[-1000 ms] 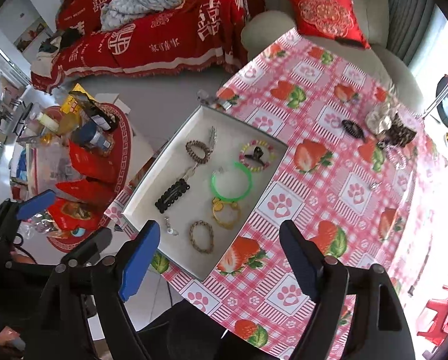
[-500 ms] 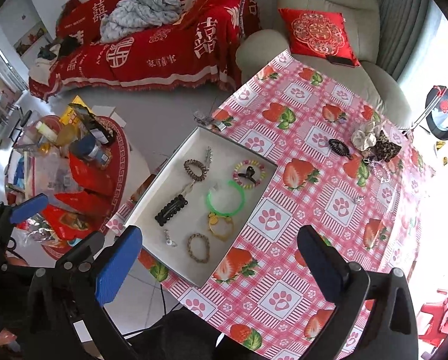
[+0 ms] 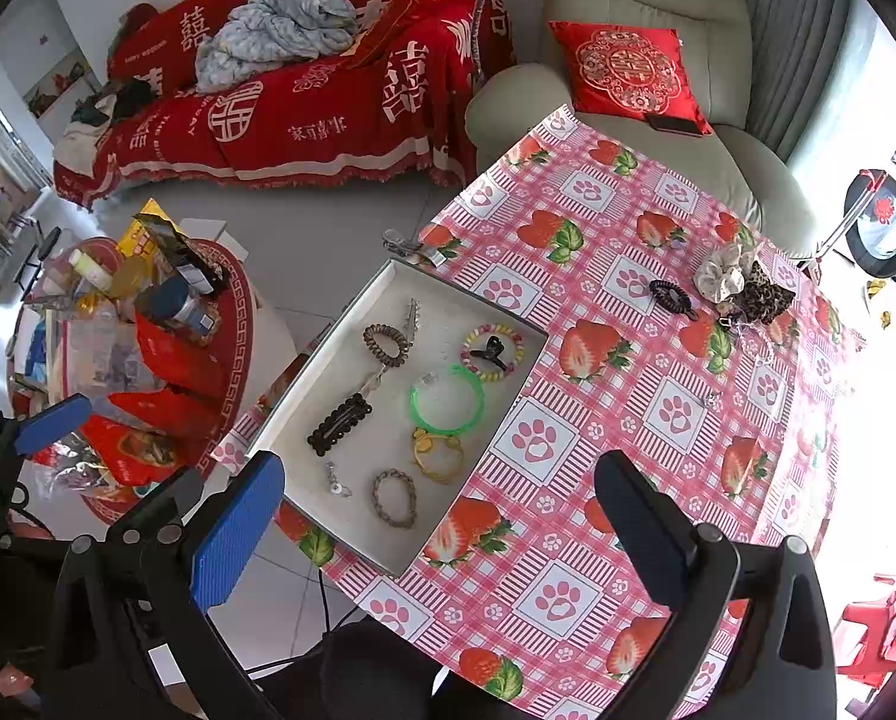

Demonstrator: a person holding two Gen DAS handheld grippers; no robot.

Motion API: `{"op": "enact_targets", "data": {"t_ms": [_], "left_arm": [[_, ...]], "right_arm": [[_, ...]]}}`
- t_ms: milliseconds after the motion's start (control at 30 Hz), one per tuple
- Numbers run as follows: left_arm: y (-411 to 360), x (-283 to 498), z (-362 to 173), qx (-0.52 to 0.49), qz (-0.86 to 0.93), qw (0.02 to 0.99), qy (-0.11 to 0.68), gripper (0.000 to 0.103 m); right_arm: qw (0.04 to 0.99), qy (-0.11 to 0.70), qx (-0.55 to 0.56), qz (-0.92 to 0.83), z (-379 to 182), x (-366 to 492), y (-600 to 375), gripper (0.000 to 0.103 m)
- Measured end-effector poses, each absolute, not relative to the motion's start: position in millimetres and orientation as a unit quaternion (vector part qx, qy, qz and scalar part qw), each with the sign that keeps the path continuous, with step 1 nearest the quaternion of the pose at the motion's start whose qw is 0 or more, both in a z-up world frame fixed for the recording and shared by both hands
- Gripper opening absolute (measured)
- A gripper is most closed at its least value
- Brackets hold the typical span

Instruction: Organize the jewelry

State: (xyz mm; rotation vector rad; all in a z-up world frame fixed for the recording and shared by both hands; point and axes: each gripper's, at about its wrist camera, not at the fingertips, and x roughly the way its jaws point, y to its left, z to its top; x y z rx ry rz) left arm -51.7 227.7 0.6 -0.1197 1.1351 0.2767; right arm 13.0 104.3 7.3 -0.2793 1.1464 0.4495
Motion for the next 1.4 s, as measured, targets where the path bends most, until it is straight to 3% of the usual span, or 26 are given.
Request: {"op": "enact_targets", "data": {"t_ms": [1400], "left_arm": [[225.6,-52.5,0.0,-0.056,0.132,0.832,0.536,0.103]], "right_arm": [[0.806,0.538,-0.129,0.212,6.0,10.2,102.8,0.103]]}}
